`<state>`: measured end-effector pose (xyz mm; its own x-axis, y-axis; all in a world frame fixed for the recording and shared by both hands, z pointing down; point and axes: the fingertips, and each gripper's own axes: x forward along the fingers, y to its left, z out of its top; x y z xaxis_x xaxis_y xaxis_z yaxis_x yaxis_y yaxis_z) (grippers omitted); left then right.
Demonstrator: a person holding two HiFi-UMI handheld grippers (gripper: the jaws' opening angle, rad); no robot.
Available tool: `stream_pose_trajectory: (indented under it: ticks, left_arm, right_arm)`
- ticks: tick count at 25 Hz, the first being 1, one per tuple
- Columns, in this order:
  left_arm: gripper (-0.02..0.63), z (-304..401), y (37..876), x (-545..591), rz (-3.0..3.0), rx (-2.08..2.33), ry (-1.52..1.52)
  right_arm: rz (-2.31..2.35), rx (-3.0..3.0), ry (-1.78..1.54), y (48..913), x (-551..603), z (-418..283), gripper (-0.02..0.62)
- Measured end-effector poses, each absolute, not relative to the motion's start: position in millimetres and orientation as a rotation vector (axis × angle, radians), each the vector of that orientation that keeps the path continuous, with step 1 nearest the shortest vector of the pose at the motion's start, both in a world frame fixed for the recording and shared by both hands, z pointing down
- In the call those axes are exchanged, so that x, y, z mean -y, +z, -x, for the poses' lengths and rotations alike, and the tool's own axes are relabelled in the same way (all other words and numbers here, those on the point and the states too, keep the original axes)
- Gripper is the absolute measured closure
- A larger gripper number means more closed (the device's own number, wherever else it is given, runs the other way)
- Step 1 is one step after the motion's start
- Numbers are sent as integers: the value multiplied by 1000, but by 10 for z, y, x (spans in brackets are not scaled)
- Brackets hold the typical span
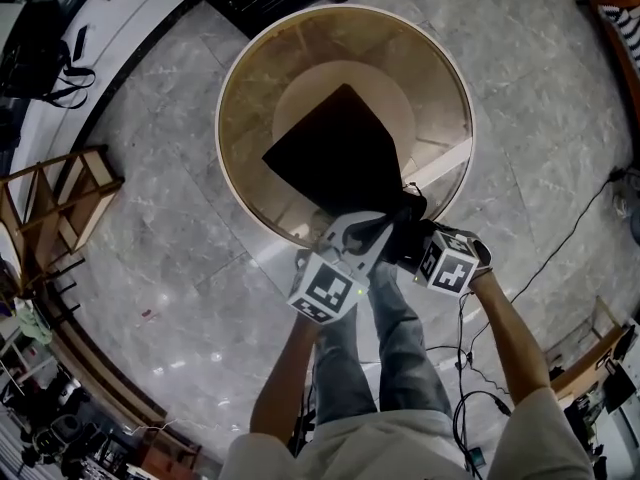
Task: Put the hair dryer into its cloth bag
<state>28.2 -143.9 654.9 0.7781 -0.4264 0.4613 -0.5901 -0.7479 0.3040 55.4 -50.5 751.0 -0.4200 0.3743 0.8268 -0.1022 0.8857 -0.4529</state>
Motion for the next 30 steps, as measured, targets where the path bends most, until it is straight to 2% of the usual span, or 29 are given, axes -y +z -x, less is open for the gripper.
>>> stream_pose_trajectory:
  ticks: [8,26,30]
  left_arm:
    - [565,-134,6619,1296,-2507,720,545]
    - [565,-445,6424,1227,-2506,614,387]
    - [565,-429,6376,1244,-2462,586,269]
  right_arm:
    - [68,1944,658,7525,757,-754,387]
    - [-129,1939,673,7583,1137,-328,385]
    - [-132,2012,654,7538,1244,-257,383]
